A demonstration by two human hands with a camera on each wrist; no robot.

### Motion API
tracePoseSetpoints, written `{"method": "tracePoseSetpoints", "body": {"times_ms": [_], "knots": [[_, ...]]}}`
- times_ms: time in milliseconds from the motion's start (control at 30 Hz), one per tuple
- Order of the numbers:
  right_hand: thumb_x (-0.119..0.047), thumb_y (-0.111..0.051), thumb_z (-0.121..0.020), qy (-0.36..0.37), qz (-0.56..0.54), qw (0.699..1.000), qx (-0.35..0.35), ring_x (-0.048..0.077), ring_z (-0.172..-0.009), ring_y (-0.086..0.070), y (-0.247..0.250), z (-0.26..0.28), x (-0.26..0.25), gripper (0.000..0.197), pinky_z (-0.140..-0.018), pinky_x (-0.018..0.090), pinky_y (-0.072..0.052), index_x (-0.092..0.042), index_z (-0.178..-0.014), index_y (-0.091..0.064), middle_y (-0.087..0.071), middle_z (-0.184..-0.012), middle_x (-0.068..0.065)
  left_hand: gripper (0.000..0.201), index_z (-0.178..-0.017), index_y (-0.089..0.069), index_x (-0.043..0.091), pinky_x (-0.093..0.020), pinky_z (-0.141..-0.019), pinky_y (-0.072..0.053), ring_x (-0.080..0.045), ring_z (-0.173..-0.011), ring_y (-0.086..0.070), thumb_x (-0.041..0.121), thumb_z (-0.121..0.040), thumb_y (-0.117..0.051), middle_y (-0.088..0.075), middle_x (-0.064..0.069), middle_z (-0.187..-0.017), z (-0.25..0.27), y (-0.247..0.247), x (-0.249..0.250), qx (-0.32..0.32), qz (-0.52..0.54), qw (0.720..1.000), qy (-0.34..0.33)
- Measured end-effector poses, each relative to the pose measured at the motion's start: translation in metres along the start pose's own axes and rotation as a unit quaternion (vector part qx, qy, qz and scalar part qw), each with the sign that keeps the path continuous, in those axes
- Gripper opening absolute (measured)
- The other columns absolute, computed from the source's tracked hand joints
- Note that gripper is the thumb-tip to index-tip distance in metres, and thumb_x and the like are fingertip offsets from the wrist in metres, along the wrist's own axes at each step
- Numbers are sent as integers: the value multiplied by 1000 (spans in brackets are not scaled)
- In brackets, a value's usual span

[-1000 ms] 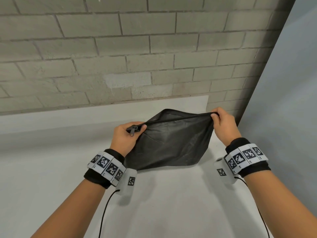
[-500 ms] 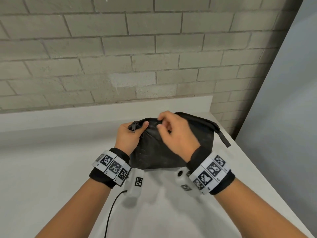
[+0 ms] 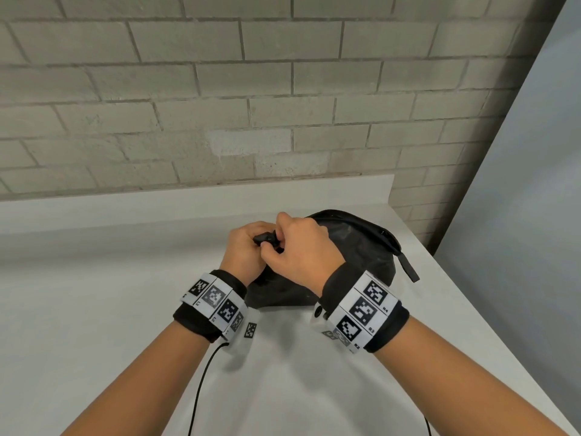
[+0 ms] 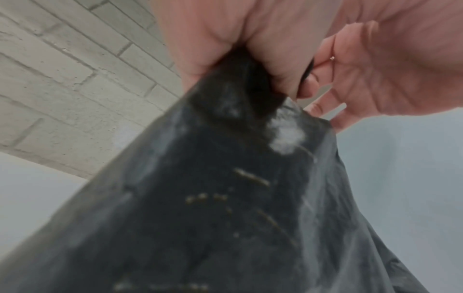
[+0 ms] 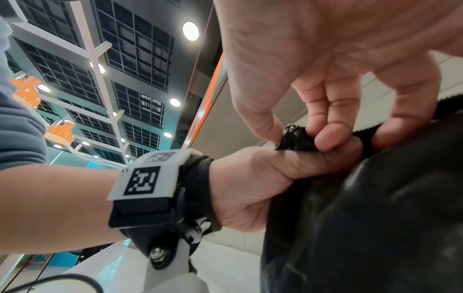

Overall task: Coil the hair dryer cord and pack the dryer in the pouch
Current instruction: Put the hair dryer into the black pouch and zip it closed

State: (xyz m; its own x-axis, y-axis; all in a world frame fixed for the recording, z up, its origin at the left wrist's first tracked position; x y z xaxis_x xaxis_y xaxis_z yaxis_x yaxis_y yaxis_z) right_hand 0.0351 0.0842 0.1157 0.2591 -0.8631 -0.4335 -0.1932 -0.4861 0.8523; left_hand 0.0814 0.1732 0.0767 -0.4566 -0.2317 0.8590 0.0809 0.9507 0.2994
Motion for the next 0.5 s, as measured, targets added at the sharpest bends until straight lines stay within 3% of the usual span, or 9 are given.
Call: {"method": "tracePoseSetpoints", "body": {"times_ms": [67,133,300,400,433,500], "knots": [[-44,-50,-84,-1,26,1000,-10,33,-93,-56,-2,0,-3,32,-87,44,-43,-13,-90,-46,-65,-93,11,30,-85,-67,2,-6,-64,-46,9,-66,-60,-21,-74,-51,-62,3,-75,-1,-1,3,-9,10,1000,-1],[-43,-49,-86,-11,39,999,-23,33,-96,-55,-2,-1,-4,37,-86,44,-41,-8,-98,-50,-65,-96,13,31,-84,-68,7,-5,-67,-45,11,-69,-59,-18,-73,-53,-62,6,-76,-2,-1,4,-11,-24,1000,-15],[-16,-38,-93,-27,58,996,-65,35,-99,-55,-5,-2,-3,23,-90,45,-41,-3,-105,-51,-62,-103,18,23,-80,-70,4,-2,-62,-41,15,-64,-56,-13,-75,-54,-60,10,-71,-1,0,6,-12,-96,995,-35],[-20,-33,-98,-25,33,996,-82,36,-95,-57,-4,-4,-1,27,-87,45,-43,-2,-104,-53,-62,-102,20,35,-64,-57,27,-6,-56,-37,11,-57,-53,-5,-77,-56,-54,16,-61,2,2,7,-27,-130,990,-56],[-20,-32,-98,-20,18,996,-83,37,-93,-58,-3,-4,-1,28,-84,45,-44,-2,-101,-54,-62,-98,20,35,-67,-56,32,-10,-58,-38,11,-58,-53,-1,-78,-58,-55,17,-62,4,2,7,-37,-139,988,-59],[-20,-33,-98,-8,-8,997,-78,36,-86,-59,-1,-4,1,27,-83,46,-47,-6,-91,-54,-60,-88,19,30,-101,-59,32,-10,-70,-44,16,-72,-56,12,-79,-59,-60,19,-79,9,5,8,-64,-122,988,-68]]}}
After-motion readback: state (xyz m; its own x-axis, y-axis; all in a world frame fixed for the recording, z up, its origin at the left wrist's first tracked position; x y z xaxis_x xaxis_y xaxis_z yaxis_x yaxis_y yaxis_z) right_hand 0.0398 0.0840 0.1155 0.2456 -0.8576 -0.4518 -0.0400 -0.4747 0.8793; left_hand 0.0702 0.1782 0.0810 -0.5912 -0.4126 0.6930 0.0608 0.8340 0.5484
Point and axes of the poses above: each hand's wrist, its own z-axis away from the middle knuckle, its own y-axis out of the back of the hand, x = y × z, the point moved 6 cm from there along -z, towards the middle knuckle
